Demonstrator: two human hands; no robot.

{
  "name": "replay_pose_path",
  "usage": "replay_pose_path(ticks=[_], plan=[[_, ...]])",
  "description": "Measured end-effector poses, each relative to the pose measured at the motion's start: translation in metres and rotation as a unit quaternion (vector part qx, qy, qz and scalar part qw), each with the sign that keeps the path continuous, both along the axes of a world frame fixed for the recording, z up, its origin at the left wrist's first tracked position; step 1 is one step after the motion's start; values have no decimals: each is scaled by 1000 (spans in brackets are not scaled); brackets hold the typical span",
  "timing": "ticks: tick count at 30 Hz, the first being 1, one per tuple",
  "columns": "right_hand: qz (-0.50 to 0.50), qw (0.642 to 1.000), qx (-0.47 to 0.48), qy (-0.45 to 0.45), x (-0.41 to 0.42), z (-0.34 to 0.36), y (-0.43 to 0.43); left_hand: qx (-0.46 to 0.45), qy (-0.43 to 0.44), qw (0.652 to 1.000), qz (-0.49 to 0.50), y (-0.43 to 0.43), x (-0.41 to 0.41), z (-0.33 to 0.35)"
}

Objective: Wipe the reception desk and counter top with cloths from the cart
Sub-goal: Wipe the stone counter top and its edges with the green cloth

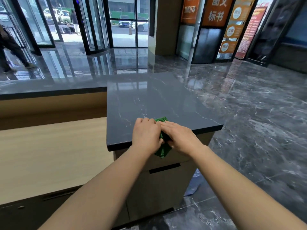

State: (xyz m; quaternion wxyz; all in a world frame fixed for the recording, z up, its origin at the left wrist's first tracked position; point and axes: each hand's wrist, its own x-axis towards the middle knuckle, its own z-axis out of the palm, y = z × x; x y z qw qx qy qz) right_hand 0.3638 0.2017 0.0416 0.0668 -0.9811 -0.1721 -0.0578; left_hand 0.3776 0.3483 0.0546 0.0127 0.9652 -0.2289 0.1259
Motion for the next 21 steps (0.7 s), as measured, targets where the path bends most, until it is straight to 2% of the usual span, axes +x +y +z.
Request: replay_pose_path(ticks=[12, 16, 21], plan=[[-74, 997, 31, -3, 1, 4, -148, -23, -8, 999, -47, -156, 16, -1], [-82, 996, 43, 0, 0, 6, -166, -20, -10, 998, -52, -179, 19, -2], [-100, 994, 41, 11, 3, 2, -156, -35, 15, 997, -73, -166, 25, -1]])
